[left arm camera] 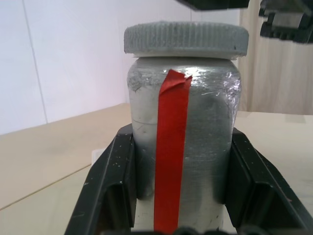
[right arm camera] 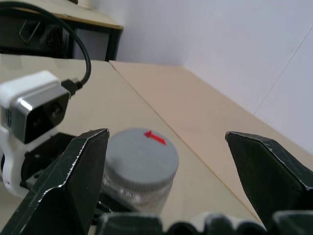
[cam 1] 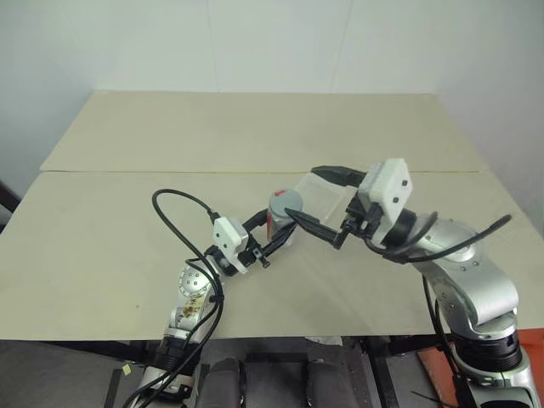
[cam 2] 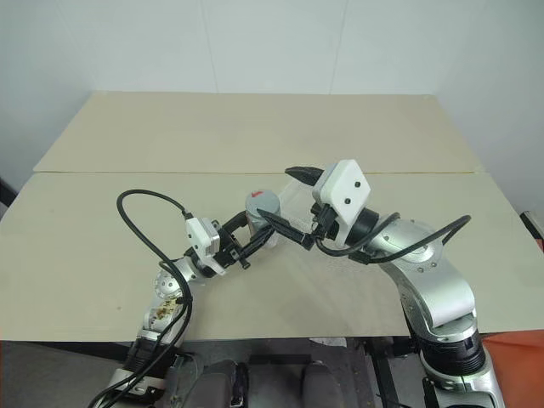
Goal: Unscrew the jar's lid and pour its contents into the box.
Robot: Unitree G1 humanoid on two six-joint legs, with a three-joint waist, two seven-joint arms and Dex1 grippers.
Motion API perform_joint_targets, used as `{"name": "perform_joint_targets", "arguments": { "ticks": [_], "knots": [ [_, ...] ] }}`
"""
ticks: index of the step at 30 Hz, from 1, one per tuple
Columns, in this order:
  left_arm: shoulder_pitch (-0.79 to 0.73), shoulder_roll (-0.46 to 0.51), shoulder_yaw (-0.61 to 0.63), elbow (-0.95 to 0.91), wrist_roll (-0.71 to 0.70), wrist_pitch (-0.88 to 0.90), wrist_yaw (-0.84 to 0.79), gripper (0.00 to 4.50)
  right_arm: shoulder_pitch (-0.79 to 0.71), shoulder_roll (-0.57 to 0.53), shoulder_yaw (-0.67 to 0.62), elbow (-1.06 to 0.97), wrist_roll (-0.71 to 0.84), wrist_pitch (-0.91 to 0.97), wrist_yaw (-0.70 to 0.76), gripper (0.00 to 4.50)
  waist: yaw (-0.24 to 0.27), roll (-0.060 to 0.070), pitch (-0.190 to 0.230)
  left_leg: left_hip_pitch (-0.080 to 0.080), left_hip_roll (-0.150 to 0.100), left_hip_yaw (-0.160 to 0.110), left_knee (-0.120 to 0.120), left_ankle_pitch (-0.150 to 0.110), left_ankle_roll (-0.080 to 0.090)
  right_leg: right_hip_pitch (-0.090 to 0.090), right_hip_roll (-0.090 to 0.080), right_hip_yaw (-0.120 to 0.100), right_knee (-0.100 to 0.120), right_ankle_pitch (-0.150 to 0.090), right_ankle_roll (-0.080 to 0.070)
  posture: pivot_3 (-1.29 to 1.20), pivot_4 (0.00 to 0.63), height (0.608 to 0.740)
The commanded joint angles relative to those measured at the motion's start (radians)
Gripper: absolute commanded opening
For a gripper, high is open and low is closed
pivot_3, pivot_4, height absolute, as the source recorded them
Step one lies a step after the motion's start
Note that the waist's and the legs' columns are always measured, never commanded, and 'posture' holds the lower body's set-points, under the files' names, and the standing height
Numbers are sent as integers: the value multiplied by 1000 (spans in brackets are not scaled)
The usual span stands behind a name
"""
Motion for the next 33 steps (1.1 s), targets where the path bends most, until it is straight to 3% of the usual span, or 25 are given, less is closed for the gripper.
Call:
{"name": "perform_joint_targets", "arguments": {
  "ticks": [1,11,33],
  "knots": [
    [-21,-12,-4,-16,-15,-27,-1,1932,-46,57,68,-5,-32,-8,-48,4447,-3,0,0,0,0,0,0,0,0,0,0,0,0,0,0,0,150,740],
    [-29,-14,-7,-10,-13,-33,-7,1932,-75,154,129,126,-150,-74,-101,4447,-1,0,0,0,0,0,0,0,0,0,0,0,0,0,0,0,150,740],
    [-24,-1,10,4,-30,-42,-21,1932,26,82,49,68,-121,-75,-51,4447,-2,0,0,0,0,0,0,0,0,0,0,0,0,0,0,0,150,740]
  ]
}}
